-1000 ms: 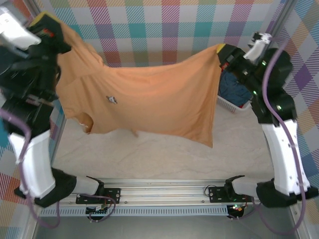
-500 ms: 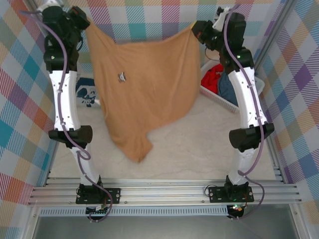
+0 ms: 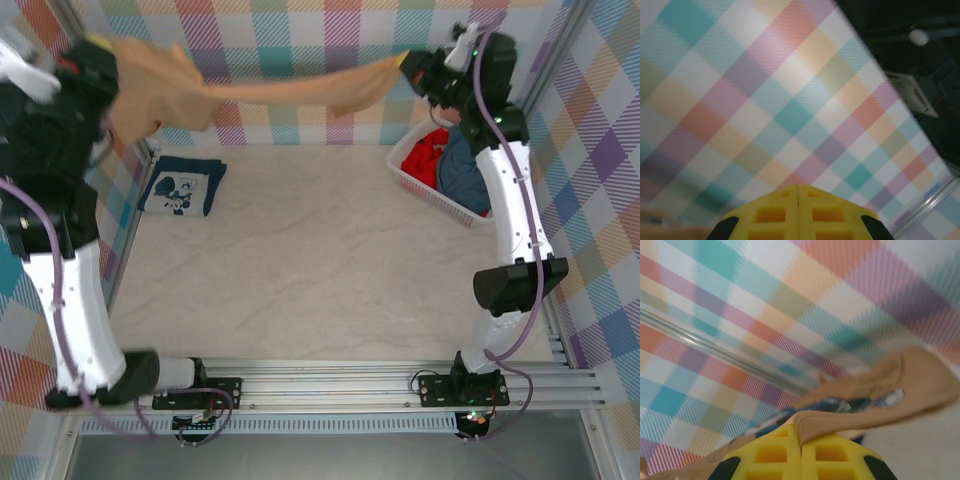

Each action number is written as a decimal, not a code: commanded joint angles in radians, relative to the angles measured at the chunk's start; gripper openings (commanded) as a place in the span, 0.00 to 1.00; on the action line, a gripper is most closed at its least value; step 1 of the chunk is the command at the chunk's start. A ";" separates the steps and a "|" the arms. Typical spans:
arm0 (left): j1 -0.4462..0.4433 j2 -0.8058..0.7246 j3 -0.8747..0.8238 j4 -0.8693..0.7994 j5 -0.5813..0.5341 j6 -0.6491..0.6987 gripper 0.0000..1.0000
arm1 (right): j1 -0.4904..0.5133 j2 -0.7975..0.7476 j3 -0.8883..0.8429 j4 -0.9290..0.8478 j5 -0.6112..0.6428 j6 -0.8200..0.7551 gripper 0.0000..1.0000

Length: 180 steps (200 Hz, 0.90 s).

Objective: Fold and stack the t-shirts

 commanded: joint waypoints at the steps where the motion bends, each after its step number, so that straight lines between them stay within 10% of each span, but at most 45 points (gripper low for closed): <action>1: -0.043 -0.125 -0.514 -0.100 0.078 -0.091 0.00 | 0.006 -0.081 -0.359 0.104 -0.095 0.024 0.00; 56: -0.159 -0.500 -1.351 -0.123 0.064 -0.152 0.00 | 0.017 -0.146 -1.017 0.165 -0.019 -0.034 0.00; 180: -0.244 -0.780 -1.554 -0.406 0.123 -0.262 0.00 | 0.017 -0.281 -1.173 -0.195 0.360 -0.094 0.00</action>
